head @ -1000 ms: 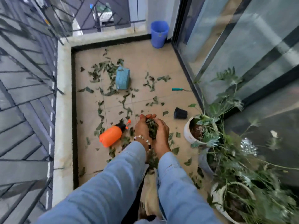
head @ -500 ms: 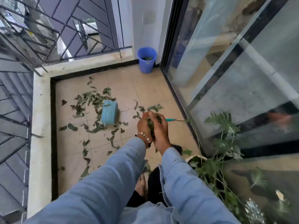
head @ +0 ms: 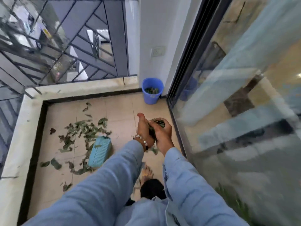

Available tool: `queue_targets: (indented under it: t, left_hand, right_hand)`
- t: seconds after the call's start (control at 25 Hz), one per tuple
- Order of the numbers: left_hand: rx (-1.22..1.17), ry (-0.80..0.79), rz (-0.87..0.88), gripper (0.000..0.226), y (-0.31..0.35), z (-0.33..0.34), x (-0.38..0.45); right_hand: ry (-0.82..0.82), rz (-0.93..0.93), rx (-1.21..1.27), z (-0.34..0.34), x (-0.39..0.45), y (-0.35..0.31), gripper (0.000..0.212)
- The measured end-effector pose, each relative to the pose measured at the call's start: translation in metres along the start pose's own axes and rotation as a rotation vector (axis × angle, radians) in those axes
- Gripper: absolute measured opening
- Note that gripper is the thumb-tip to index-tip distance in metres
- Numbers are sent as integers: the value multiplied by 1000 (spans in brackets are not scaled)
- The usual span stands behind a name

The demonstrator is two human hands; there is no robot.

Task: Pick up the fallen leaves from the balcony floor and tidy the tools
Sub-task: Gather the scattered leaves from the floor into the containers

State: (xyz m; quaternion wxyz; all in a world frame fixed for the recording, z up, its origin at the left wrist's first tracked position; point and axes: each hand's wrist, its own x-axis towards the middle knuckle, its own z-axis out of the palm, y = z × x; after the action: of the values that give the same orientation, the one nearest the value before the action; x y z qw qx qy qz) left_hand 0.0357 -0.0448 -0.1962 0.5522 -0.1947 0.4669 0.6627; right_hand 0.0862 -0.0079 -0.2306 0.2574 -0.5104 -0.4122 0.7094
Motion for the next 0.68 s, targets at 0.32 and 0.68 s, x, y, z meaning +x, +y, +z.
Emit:
queue_targets:
  t: [0.32,0.68]
  left_hand:
    - [52,25,36,65,138,80,152]
    - [345,161,-121,29,277,126,357]
  right_hand:
    - [68,179,257,73,199,-90,22]
    - [194,355,170,155,440,-128,17]
